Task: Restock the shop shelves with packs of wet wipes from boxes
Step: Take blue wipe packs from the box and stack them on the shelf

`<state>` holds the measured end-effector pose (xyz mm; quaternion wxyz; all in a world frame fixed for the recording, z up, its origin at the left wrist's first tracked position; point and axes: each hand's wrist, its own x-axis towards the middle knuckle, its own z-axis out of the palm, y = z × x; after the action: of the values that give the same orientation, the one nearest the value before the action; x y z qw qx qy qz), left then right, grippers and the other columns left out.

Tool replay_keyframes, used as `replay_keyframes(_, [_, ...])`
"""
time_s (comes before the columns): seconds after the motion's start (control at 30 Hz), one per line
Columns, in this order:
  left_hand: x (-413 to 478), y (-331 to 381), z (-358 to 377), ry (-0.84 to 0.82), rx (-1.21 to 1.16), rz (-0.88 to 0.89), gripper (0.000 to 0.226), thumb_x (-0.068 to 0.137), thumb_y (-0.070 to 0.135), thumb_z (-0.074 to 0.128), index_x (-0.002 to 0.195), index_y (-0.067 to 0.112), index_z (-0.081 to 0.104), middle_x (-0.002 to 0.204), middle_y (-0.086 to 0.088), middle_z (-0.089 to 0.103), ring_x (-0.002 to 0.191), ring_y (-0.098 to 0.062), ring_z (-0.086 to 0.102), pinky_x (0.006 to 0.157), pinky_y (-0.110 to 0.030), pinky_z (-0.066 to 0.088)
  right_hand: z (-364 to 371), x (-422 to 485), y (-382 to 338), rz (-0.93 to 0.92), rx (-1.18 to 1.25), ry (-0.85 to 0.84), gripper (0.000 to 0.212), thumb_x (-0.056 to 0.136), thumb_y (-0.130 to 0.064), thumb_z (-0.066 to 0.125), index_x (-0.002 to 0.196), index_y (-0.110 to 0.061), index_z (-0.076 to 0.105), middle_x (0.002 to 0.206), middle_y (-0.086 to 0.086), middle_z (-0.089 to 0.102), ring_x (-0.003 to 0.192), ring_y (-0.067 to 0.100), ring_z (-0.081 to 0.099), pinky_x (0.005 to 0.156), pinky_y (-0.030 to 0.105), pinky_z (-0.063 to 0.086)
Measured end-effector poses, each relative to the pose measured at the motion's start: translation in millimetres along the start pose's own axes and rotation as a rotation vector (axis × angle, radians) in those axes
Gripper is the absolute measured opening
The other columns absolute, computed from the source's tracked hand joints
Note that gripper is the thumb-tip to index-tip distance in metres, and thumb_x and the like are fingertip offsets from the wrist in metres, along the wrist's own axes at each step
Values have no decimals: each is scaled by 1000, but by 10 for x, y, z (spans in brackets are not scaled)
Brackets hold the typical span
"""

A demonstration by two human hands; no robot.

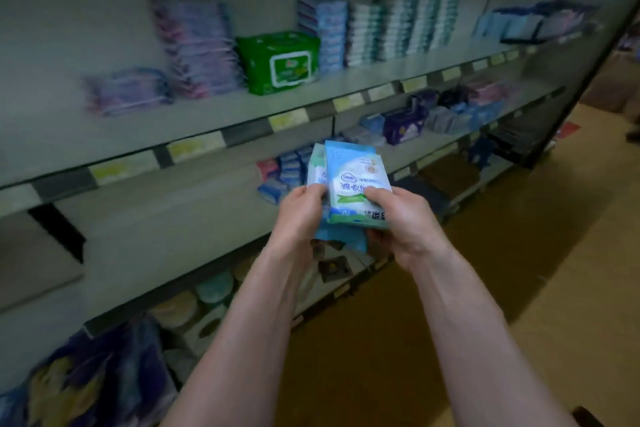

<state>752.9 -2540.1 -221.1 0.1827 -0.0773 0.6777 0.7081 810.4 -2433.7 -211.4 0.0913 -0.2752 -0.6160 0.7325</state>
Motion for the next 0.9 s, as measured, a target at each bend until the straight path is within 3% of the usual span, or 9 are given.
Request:
replay_keyframes(0.13, [213,209,-571,100,-82,27,23,90,17,52,107,9,65,90,-8,73,69,-21,68,51,-27,54,681,168,-58,-13,-30,-114,24,92,-19,59,115,-13,63,97,7,71,73,15,65,45,22,45])
replay_keyframes(0.27, [398,341,-1067,262,-116,64,19,91,20,52,103,11,63,91,-6,71,63,-16,63,47,-22,46,1283,327,-91,-11,-57,-256,21,92,-16,58,112,-11,63,94,8,71,74,15,66,49,22,46])
replay_keyframes(0.43, [650,546,-1445,372,-191,109,19,92,19,49,99,15,66,85,-4,70,66,-16,64,50,-22,48,1803,613,-195,-7,-73,-389,3,92,-14,58,90,-14,61,79,4,68,64,11,63,51,23,47])
replay_keyframes(0.53, [849,702,-1561,432,-238,132,22,92,25,51,103,16,68,93,-5,73,77,-21,69,56,-26,52,2066,865,-306,-12,-87,-441,8,91,-13,60,84,-16,59,74,2,67,63,11,63,49,22,47])
replay_keyframes(0.63, [1037,888,-1652,496,-250,164,15,94,24,52,97,17,65,98,-8,70,80,-24,66,60,-28,54,2324,1103,-452,-44,-95,-498,2,89,-15,64,91,-16,64,83,5,70,69,15,64,52,22,45])
replay_keyframes(0.73, [1222,1020,-1735,513,-306,169,13,94,19,51,104,15,59,103,-12,68,80,-28,65,62,-33,54,2563,1371,-566,-130,-176,-540,33,88,-18,66,120,-15,58,108,11,68,81,20,65,54,23,46])
replay_keyframes(0.83, [1380,1074,-1769,495,-349,194,28,94,21,50,119,11,54,106,-16,69,80,-31,69,62,-39,56,2737,1571,-669,-163,-263,-641,29,91,-20,61,119,-16,59,101,4,69,78,13,67,51,19,49])
replay_keyframes(0.9, [1454,1102,-1798,509,-386,206,29,94,22,50,120,11,54,106,-16,69,81,-30,69,68,-41,56,2842,1657,-704,-152,-308,-728,26,92,-23,59,116,-16,59,96,2,69,74,10,68,50,19,51])
